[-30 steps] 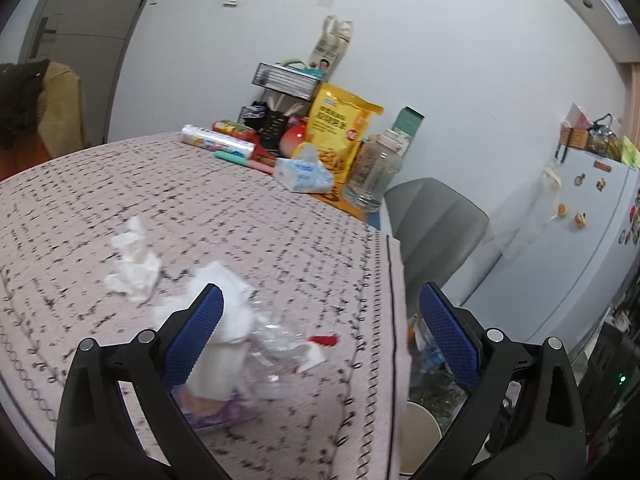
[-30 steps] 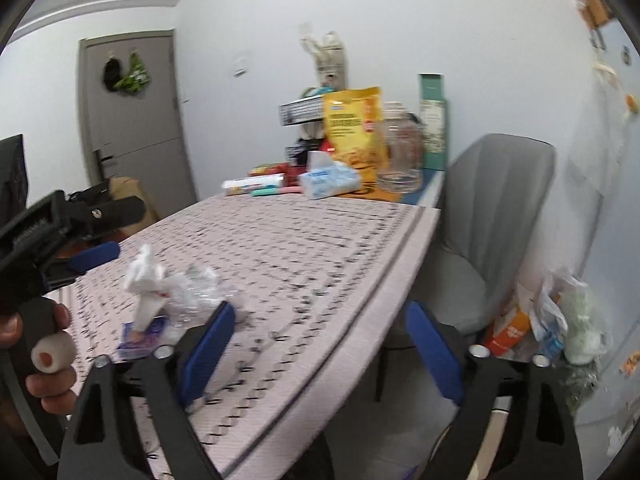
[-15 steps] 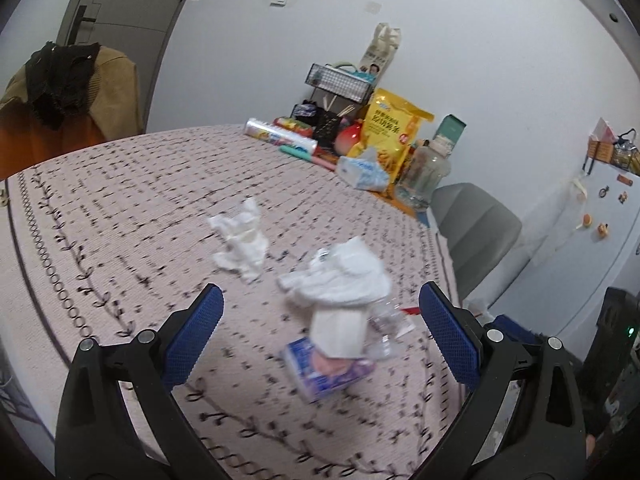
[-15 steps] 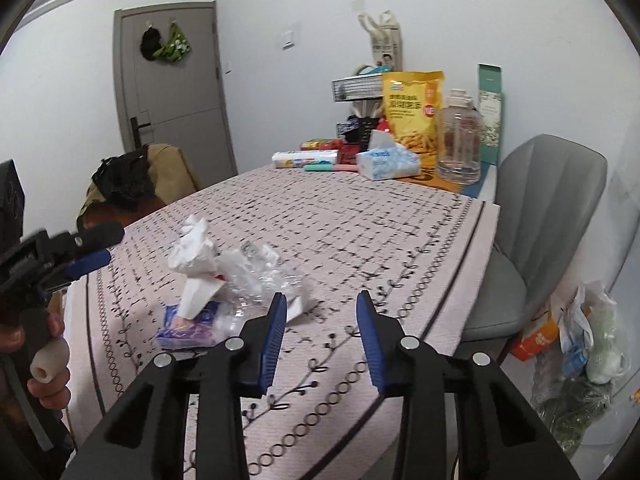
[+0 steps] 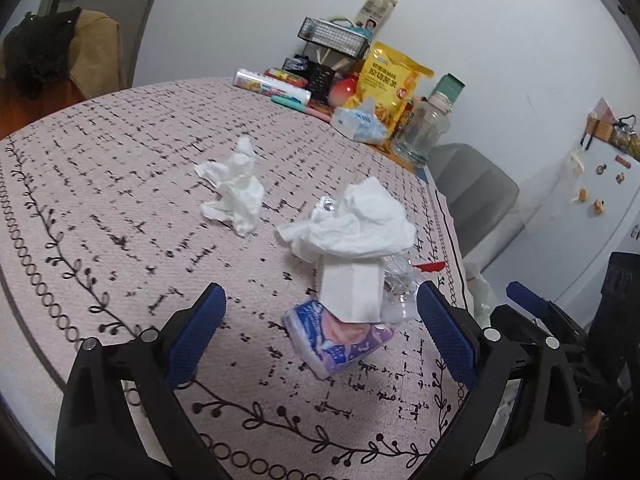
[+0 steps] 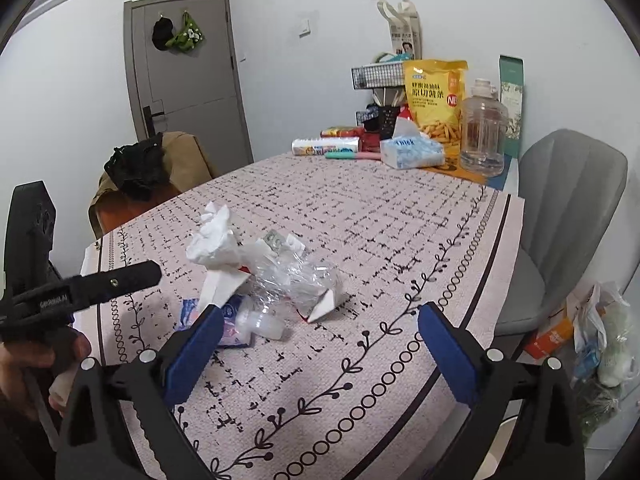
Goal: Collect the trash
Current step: 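Grasp the plastic bottle with the right tool while the left tool grasps a tissue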
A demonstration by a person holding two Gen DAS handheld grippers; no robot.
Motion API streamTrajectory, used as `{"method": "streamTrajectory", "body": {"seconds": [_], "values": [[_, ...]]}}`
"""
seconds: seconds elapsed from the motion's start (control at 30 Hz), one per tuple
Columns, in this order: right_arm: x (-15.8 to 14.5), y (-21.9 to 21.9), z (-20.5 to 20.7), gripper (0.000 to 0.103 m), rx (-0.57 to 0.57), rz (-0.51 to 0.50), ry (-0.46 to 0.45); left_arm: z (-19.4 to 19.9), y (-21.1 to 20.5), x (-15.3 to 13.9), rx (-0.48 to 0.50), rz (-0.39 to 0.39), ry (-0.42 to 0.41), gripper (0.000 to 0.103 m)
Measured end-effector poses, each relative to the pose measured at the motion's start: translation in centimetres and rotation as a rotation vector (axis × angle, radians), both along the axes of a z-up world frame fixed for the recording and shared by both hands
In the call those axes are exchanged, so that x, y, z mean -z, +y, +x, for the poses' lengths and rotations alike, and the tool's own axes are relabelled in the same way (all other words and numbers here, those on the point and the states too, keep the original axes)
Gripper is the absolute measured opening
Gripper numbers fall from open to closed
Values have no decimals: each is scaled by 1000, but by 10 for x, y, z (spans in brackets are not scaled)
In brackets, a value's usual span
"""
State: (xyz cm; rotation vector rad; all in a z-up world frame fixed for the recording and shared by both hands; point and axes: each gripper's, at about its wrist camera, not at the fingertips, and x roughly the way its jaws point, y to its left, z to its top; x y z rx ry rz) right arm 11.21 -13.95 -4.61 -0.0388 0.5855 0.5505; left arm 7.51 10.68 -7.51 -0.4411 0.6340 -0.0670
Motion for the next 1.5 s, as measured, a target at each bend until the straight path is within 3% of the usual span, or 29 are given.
{"method": "streamTrajectory", "body": {"seconds": [0.53, 0.63, 0.67, 0.7, 0.77, 1.17, 1.43, 1.5], "values": [[11, -12, 21, 95, 8, 34, 56, 62, -19, -11, 9, 28, 5, 91], [11, -9, 26, 91, 1, 32, 69, 65, -19, -10, 23, 21, 23, 62], [11, -8, 28, 87, -2, 34, 79, 66, -18, -10, 24, 26, 32, 39], [12, -7, 31, 85, -6, 36, 93, 65, -17, -10, 30, 28, 41, 29], [15, -3, 36, 75, -18, 40, 127, 62, -13, -12, 29, 19, 32, 23], [18, 43, 37, 55, -113, 3, 188, 29, 27, -34, -96, 0, -49, 20], [40, 67, 47, 52, -117, 18, 302, 9, 47, -33, -138, -8, -46, 20], [46, 70, 49, 46, -115, 18, 325, 7, 49, -32, -143, -21, -43, 20]]}}
